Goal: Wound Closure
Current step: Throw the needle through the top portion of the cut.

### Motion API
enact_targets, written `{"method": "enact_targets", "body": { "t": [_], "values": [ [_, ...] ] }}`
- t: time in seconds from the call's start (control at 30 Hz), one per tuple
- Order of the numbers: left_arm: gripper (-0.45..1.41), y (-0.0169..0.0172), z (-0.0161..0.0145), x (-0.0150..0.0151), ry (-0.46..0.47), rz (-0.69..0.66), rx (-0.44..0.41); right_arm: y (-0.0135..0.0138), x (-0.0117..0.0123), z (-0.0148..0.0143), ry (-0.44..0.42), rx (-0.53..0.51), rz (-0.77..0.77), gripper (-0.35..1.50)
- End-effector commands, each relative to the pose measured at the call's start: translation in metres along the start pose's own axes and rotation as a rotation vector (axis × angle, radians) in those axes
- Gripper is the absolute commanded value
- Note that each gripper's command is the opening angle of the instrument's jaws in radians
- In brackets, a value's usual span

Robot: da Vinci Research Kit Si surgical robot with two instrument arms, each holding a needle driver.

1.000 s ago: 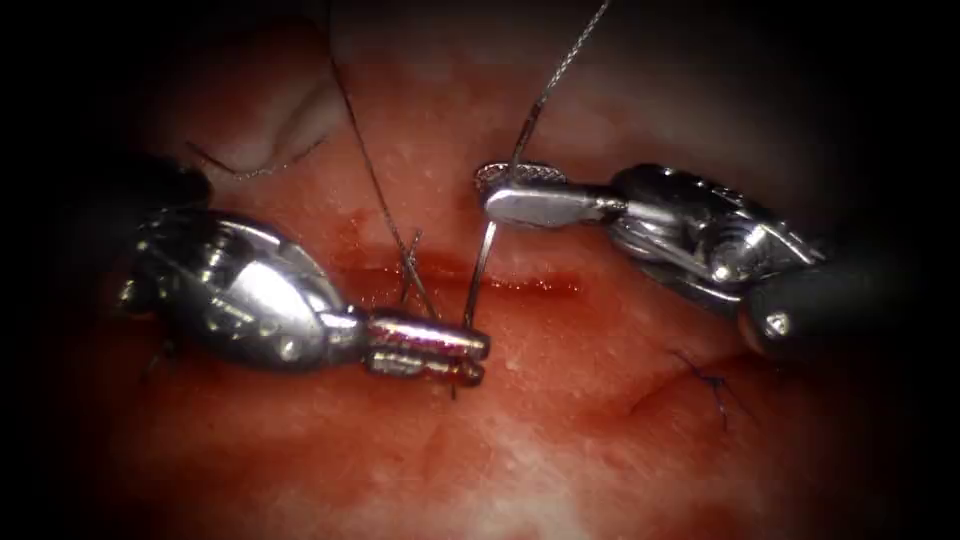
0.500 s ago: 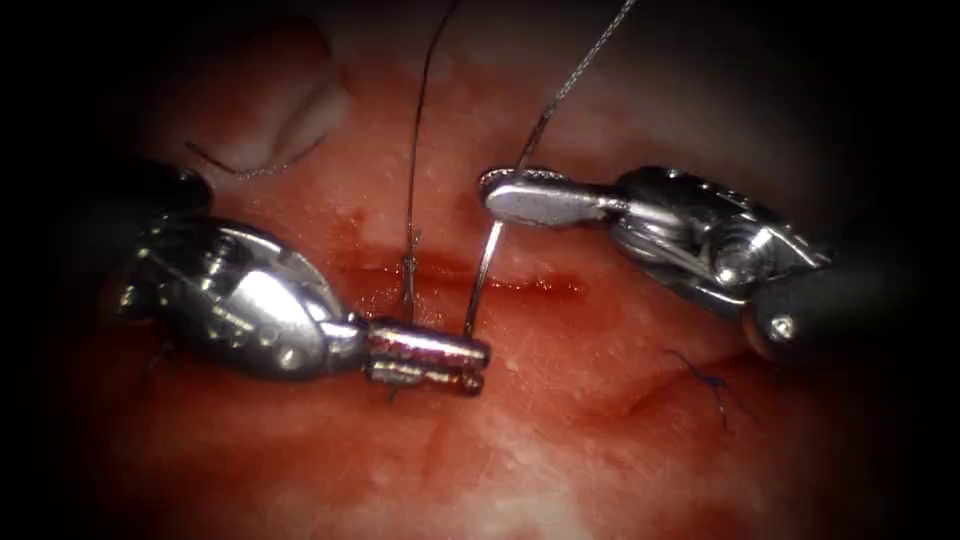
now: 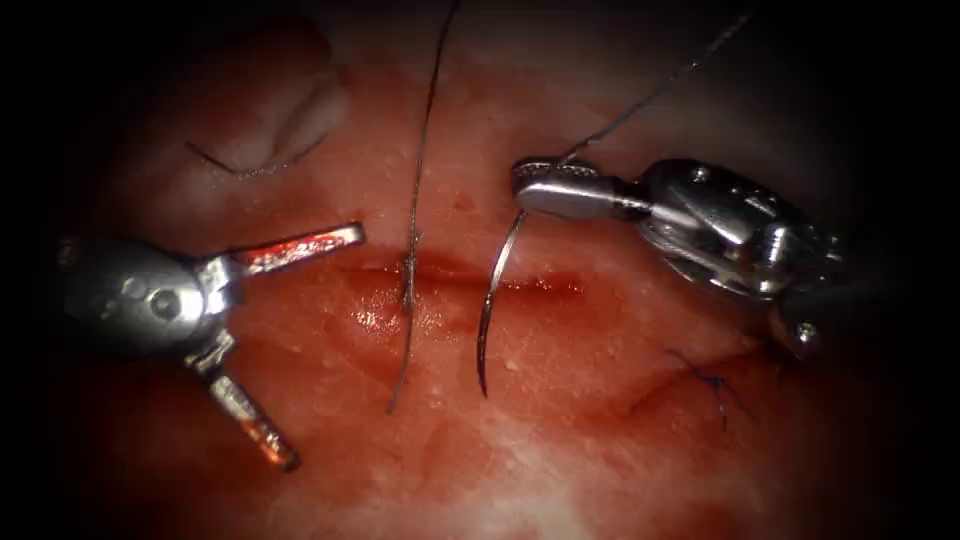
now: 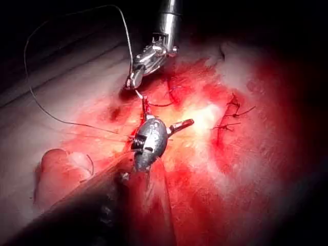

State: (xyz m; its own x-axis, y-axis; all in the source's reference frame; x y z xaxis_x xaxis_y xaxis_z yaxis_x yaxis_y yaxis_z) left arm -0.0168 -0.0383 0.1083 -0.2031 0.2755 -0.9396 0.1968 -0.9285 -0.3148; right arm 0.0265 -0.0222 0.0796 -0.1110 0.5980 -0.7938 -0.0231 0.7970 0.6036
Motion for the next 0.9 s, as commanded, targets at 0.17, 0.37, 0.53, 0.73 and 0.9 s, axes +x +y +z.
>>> {"method": "enact_targets", "body": {
  "t": [0.17, 0.37, 0.53, 0.73, 0.9],
  "values": [
    [0.99, -0.0004, 0.0019, -0.0034, -0.105, -0.125, 0.036, 0.0023, -0.0013, 0.0001, -0.039, -0.014, -0.251, -0.35],
    [0.72, -0.0003, 0.0046, -0.0074, -0.202, -0.246, 0.069, 0.0033, -0.0018, 0.0001, -0.092, -0.045, -0.538, -0.35],
    [0.54, -0.0012, 0.0062, -0.008, -0.207, -0.299, 0.1, 0.0039, -0.0016, 0.0002, -0.135, -0.057, -0.744, -0.35],
    [0.49, -0.0018, 0.0075, -0.0086, -0.213, -0.339, 0.136, 0.0041, -0.0017, 0.0002, -0.175, -0.065, -0.868, -0.35],
    [0.49, -0.0021, 0.0093, -0.011, -0.256, -0.373, 0.159, 0.0042, -0.0015, 0.0004, -0.186, -0.081, -0.908, -0.35]
  ]
}}
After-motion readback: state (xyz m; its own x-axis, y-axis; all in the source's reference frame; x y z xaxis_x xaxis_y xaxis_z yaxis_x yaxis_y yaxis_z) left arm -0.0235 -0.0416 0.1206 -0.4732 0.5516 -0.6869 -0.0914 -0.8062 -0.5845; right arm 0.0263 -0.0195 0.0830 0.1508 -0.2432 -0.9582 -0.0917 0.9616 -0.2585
